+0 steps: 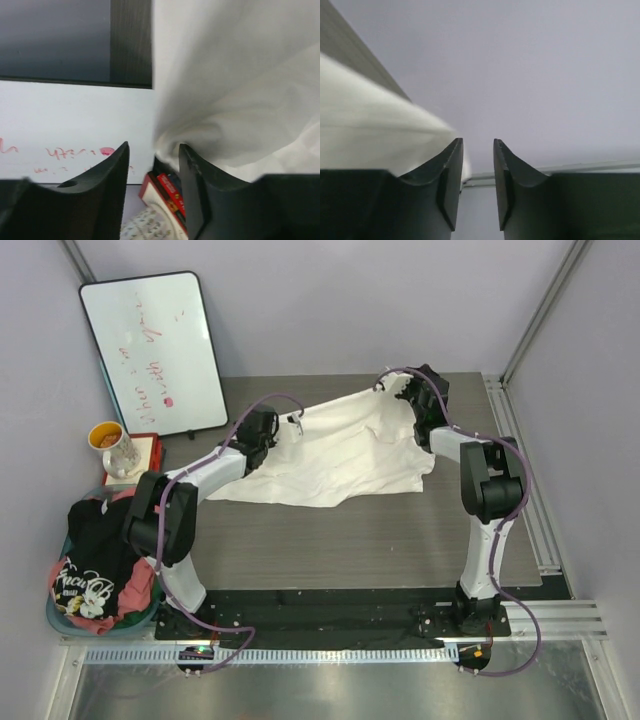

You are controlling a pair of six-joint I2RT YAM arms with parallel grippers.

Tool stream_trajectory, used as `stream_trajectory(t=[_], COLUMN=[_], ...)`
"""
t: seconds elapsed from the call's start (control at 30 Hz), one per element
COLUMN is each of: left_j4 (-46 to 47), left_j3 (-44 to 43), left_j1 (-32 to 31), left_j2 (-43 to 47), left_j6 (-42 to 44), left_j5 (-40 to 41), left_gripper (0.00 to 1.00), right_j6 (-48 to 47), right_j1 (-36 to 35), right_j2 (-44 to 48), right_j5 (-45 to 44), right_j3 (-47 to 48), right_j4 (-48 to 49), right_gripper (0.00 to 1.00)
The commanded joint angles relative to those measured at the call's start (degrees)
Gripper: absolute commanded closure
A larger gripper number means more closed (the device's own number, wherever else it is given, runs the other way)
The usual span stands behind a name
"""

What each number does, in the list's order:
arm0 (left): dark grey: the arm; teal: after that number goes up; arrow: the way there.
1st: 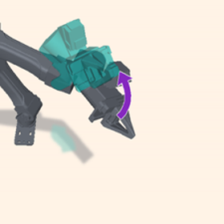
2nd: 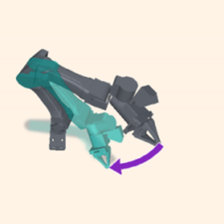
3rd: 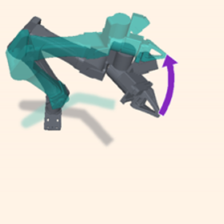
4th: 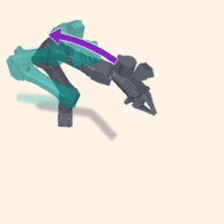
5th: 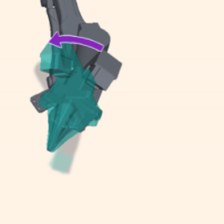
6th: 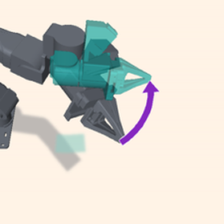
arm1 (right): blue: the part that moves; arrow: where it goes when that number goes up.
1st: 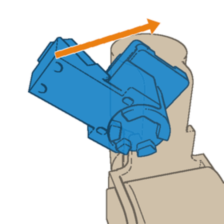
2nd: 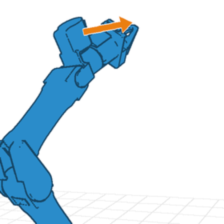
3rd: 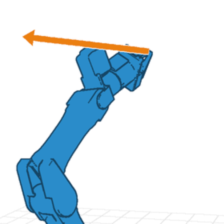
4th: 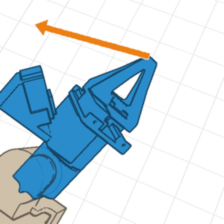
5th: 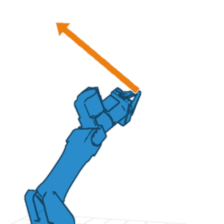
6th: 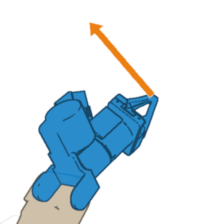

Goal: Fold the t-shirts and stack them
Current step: Flatten out the tshirt

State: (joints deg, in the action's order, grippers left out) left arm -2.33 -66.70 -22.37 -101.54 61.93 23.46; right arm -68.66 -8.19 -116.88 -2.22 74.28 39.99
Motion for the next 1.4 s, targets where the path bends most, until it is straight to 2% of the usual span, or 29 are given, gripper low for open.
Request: stream_trajectory(t=[0.0,0.07,0.1,0.2,0.27,0.33,0.4,0.43,0.53,0.63,0.83,0.93,1.37], left_j4=[2.94,3.99,4.17,4.26,3.91,0.50,-6.96,-8.82,-16.38,-20.52,-24.74,-26.67,-36.43], left_j3=[-0.36,-0.54,-0.71,-1.50,-1.33,-0.63,-0.37,0.33,1.74,1.31,-4.39,-7.21,-10.65], left_j1=[0.13,0.31,0.31,0.75,1.45,2.50,3.82,4.17,5.84,7.16,8.66,9.36,10.59], left_j2=[-0.85,-1.29,-1.82,-1.91,-0.77,2.30,5.01,5.73,7.58,6.89,1.52,-1.46,-2.61], left_j6=[-0.85,-1.46,-1.72,-3.39,-3.66,-3.57,-2.00,-1.12,3.27,4.87,3.99,4.07,5.57], left_j5=[3.59,4.92,5.53,7.12,5.46,-0.75,-6.82,-11.81,-20.26,-23.29,-28.73,-30.40,-34.27], left_gripper=[0.39,0.07,0.00,0.00,0.00,0.00,0.00,0.02,0.06,0.13,0.43,0.51,0.52], right_j6=[-1.39,-1.30,-1.04,0.11,0.81,1.95,2.48,2.74,2.57,2.66,2.22,1.95,2.48], right_j1=[-0.69,-0.87,-0.78,-0.78,-0.69,-0.08,1.06,1.59,3.43,4.93,5.72,5.72,6.34], right_j2=[-2.91,-2.92,-2.74,-1.34,-0.11,2.26,4.72,5.43,7.72,9.12,10.79,11.06,11.15], right_j5=[-3.58,-4.02,-4.28,-5.60,-6.22,-5.96,-4.56,-3.94,-2.00,-2.44,-3.32,-3.76,-4.20], right_j3=[8.33,9.21,9.30,9.39,9.39,9.04,8.86,8.78,7.81,5.89,3.94,4.12,3.94], right_j4=[4.67,2.12,1.33,-1.92,-5.96,-11.23,-17.88,-20.36,-27.05,-29.61,-30.23,-30.50,-31.02], right_gripper=[0.33,0.21,0.15,0.13,0.13,0.13,0.14,0.14,0.15,0.17,0.18,0.18,0.19])
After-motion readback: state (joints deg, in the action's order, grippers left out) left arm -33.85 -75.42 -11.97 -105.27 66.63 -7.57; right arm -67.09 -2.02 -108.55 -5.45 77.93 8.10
